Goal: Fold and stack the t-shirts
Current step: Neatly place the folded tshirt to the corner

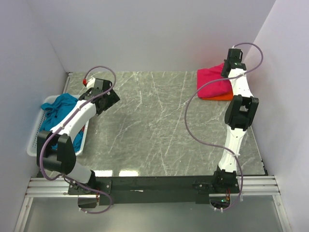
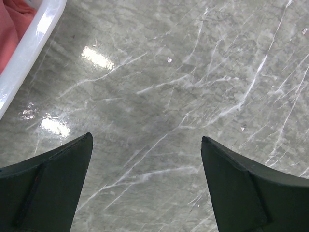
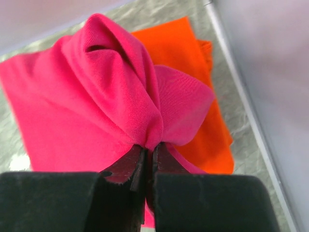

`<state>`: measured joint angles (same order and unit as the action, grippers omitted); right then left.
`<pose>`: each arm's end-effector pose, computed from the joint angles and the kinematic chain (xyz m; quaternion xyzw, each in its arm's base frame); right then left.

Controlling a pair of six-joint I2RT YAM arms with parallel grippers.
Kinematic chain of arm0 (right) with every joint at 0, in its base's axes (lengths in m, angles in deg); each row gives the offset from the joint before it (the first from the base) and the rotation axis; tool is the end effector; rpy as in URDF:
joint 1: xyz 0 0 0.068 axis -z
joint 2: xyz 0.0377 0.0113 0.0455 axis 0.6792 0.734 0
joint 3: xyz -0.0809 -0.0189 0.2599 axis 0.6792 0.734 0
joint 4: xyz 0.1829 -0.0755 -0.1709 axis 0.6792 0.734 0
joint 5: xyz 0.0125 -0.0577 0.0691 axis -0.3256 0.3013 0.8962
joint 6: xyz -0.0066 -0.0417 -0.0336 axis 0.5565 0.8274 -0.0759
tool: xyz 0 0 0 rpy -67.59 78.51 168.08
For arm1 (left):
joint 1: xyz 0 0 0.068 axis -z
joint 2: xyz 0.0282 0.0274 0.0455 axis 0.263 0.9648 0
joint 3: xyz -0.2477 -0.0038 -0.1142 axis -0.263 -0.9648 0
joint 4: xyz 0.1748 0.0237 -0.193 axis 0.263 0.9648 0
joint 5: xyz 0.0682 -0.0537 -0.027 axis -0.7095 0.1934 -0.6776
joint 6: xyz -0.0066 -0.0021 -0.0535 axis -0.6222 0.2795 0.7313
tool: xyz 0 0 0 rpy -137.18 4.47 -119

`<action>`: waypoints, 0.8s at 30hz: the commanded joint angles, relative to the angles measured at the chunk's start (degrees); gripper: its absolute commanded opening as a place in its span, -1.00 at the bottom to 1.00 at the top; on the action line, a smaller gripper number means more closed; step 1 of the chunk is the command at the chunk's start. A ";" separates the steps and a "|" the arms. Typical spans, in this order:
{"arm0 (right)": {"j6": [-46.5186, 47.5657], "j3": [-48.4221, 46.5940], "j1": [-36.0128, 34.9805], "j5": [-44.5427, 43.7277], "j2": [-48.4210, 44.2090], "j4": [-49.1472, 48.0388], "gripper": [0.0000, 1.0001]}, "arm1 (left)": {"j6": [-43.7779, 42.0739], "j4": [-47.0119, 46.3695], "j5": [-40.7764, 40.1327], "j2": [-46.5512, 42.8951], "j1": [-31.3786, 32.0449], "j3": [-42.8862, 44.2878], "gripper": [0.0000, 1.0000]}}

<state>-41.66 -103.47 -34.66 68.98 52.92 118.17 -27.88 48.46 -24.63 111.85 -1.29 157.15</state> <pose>0.5247 -0.0818 0.2701 0.1436 0.8961 -0.0997 0.4079 0.3157 -0.0668 0.2734 -0.3315 0.8694 -0.0448 0.3636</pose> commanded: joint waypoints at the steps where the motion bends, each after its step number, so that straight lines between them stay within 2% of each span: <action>1: -1.83 -1.94 2.51 0.17 0.56 -7.55 -1.00 | -0.21 -0.30 -1.67 -0.17 0.11 2.74 0.99; 6: -3.42 -0.88 4.10 0.78 4.07 -10.90 -1.00 | -0.04 0.22 -2.02 0.88 0.02 3.36 0.99; 7: -3.68 -1.32 4.53 1.57 5.03 -10.64 -0.90 | -0.04 0.22 -2.02 0.88 0.11 3.45 0.99; 8: -4.56 -6.02 4.71 1.14 6.43 -6.81 -0.89 | 0.05 0.49 -1.93 1.06 0.02 3.45 0.99; 9: -4.82 -6.67 4.71 0.44 7.49 -6.77 -0.86 | 0.14 0.49 -2.19 1.06 0.02 3.53 0.99; 10: -6.48 -7.81 5.15 -1.13 7.76 -5.90 -0.57 | 0.14 0.49 -2.28 1.06 0.02 3.53 0.99; 12: -7.20 -6.60 5.50 -0.89 6.64 -5.79 -0.17 | 0.14 0.66 -2.37 0.71 0.02 3.53 0.99; 13: -7.20 -3.20 5.59 -0.45 5.75 -6.58 0.47 | 0.14 0.58 -2.46 0.54 0.02 3.45 0.99; 14: -7.81 -1.34 5.50 -0.53 3.66 -8.07 0.71 | 0.05 0.49 -2.29 0.36 0.02 3.36 0.99; 16: -7.90 2.26 5.50 -0.79 1.97 -9.05 0.74 | -0.04 0.58 -2.02 -0.25 0.02 3.45 0.99; 20: -10.00 2.02 5.50 -3.25 -0.49 -6.33 0.78 | -0.12 0.58 -1.67 -1.31 0.02 4.24 0.99; 24: -12.65 6.05 5.42 -3.96 -6.72 -5.88 0.80 | -0.13 -0.12 -0.62 -3.94 0.02 3.89 0.99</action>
<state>-51.08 -99.15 -29.39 67.35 56.53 112.61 -27.86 48.83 -25.46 112.05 -1.29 158.79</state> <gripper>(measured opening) 0.898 0.995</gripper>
